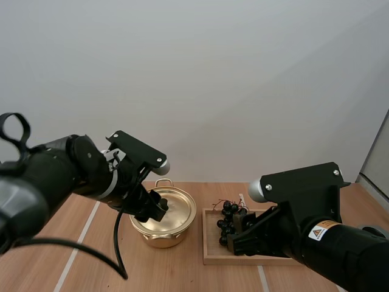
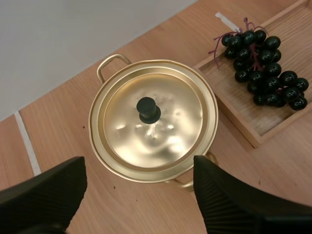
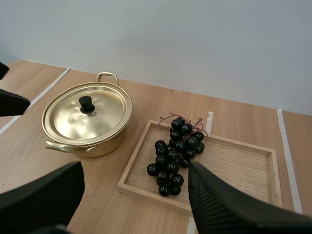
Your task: Open the lid, put the grape in the pot, and close it
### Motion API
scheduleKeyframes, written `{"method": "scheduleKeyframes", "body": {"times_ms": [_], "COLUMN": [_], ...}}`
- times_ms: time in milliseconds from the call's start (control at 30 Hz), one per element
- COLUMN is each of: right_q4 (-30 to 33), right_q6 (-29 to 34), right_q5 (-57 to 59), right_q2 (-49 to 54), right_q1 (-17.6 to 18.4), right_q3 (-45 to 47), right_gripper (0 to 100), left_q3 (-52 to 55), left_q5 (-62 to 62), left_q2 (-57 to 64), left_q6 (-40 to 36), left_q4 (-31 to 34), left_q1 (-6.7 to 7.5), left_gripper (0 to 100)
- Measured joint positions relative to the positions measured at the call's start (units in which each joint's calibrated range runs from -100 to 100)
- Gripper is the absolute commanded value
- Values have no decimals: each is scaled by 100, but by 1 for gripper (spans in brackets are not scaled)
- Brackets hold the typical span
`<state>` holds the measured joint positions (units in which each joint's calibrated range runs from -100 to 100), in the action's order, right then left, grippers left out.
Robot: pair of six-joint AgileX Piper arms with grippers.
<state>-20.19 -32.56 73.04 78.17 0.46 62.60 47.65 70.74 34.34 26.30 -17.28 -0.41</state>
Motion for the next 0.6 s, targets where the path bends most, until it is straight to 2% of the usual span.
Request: {"method": "scheduleKeyframes", "body": {"times_ms": [100,167,200,233,267,333,600], "right_q4": [0,0,0,0,0,0,0], "right_q6": [0,0,0,0,0,0,0], "right_q5": [0,8,8,24,22,22,124], "right_q2": [0,0,0,0,0,0,0], "right_q1": [0,0,0,0,0,0,0], "right_q3": [0,-12,-4,-4,-4,-15,-15], "right_gripper": [100,100,100,100,100,100,100], "left_q3": [-233,-457,-573,-586,-700,-813,-1324], "left_q5": [29,29,29,29,6,-68,-214], "left_q2": [-500,-938,-1187,-1220,-1448,-1713,-2766], "left_q6": [68,92,121,121,121,121,121], "left_q4": [0,-52,-87,-87,-87,-98,-98], "left_q1": [20,103,190,202,289,354,380], "left_gripper": [100,100,100,100,100,100,100]}}
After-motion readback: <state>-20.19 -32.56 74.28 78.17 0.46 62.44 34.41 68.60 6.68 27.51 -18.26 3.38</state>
